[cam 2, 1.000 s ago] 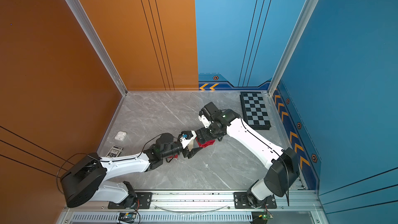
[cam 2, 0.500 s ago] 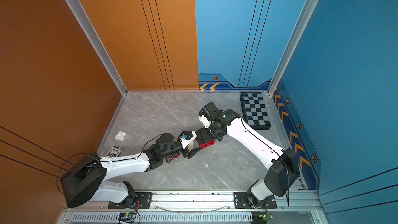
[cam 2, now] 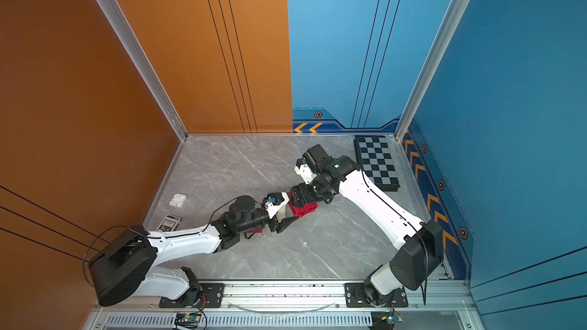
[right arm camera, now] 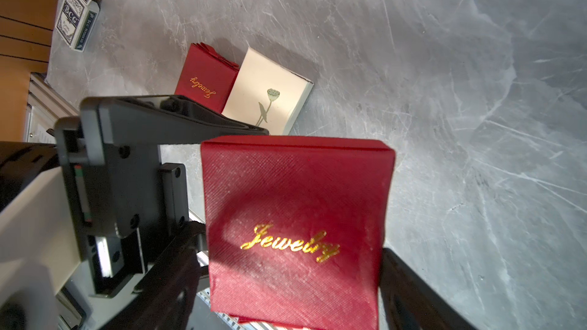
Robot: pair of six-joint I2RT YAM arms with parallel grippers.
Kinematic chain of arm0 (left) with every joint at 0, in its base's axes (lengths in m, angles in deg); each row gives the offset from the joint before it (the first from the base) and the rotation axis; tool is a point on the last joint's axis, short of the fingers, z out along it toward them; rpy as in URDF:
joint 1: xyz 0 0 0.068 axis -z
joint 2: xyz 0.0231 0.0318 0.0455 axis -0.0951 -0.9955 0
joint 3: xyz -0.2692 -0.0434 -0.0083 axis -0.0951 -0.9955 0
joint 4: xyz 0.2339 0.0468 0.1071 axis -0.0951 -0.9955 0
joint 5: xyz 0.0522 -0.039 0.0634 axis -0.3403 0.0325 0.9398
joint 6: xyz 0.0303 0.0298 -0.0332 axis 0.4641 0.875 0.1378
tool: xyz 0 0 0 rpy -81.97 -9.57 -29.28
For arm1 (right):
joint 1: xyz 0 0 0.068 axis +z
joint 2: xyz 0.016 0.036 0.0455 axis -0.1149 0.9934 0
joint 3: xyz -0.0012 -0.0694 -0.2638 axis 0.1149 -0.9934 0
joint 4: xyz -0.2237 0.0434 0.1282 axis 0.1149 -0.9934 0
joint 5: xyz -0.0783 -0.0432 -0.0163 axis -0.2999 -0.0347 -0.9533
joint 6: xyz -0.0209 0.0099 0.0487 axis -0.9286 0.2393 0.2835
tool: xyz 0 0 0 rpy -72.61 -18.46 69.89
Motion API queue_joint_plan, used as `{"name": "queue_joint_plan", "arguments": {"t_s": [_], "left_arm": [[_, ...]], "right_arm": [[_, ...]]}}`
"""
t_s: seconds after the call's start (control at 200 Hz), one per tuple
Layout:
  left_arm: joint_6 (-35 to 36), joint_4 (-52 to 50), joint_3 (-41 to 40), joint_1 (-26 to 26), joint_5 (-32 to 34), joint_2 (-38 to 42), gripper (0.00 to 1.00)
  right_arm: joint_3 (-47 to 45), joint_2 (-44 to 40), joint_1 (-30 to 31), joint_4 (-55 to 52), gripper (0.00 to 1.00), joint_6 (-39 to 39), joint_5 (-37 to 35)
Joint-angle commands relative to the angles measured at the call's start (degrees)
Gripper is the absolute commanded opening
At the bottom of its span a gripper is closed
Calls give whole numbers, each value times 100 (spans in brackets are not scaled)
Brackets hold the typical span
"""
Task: Take the necklace out of the lift-off lid jewelry box
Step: Open the lid on the jewelry box.
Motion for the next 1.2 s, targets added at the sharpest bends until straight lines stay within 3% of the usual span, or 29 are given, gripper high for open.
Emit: {"name": "queue_joint_plan", "arguments": {"t_s": [0.0,0.415,0.716,1.196], "left_arm": [[-27,-4,-112,-14,-187,80,56],[-30,-5,-126,-64,-242,114,55],[-33,-9,-136,-76,-260,164,55],[-20,-10,-181,-97,-319,233,54]], "right_arm": [[206,-30,53,120,90,-129,469],[162,275,318,53,93,-223,44],[191,482,368,56,89,-190,-154],[218,219,-66,200,84,-173,622]]}}
